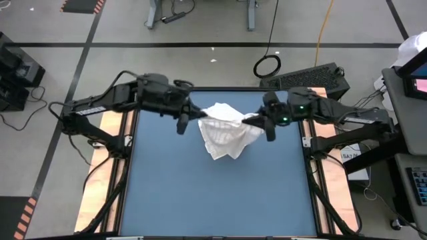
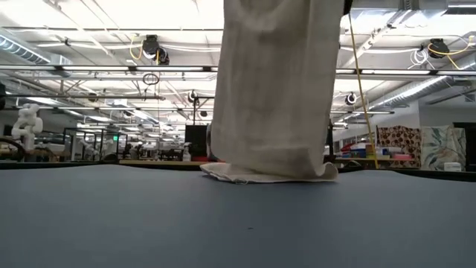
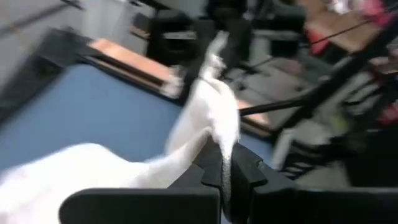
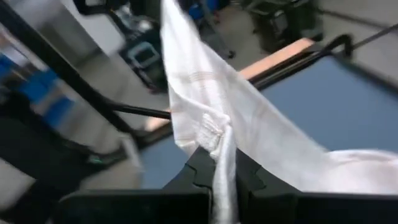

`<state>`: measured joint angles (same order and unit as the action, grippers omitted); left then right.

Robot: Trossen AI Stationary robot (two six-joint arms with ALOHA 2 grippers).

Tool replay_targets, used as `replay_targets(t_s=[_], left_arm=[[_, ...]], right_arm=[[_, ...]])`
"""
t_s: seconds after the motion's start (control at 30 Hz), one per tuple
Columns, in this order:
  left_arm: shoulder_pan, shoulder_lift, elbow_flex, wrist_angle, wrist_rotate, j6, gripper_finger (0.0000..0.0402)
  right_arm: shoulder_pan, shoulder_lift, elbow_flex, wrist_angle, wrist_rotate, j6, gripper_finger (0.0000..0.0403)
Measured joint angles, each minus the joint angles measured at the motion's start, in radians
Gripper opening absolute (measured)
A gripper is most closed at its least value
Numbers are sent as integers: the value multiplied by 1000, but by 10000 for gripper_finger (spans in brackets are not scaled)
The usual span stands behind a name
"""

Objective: Roll towel into tight, uniform cylinder
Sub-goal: Roll the white towel

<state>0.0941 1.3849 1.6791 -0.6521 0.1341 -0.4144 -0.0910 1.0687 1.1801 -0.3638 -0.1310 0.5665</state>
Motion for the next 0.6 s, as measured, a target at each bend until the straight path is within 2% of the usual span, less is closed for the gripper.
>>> replay_targets(t_s=[0.1, 0.23, 0.4, 0.5, 0.6], left_arm=[[-48, 1, 0, -6, 5, -64, 4], [-107, 7, 0, -1, 14, -123, 4], [-138, 6, 0, -4, 11, -156, 4], [-141, 0, 0, 2, -1, -142, 4], [-133, 3, 0, -13, -66, -99, 4]], right_arm=[[40, -2, 0, 7, 8, 128, 4], [112, 57, 0, 114, -11, 276, 4], [201, 122, 0, 280, -30, 340, 4], [217, 125, 0, 252, -11, 356, 4], [203, 119, 0, 154, 48, 331, 4]])
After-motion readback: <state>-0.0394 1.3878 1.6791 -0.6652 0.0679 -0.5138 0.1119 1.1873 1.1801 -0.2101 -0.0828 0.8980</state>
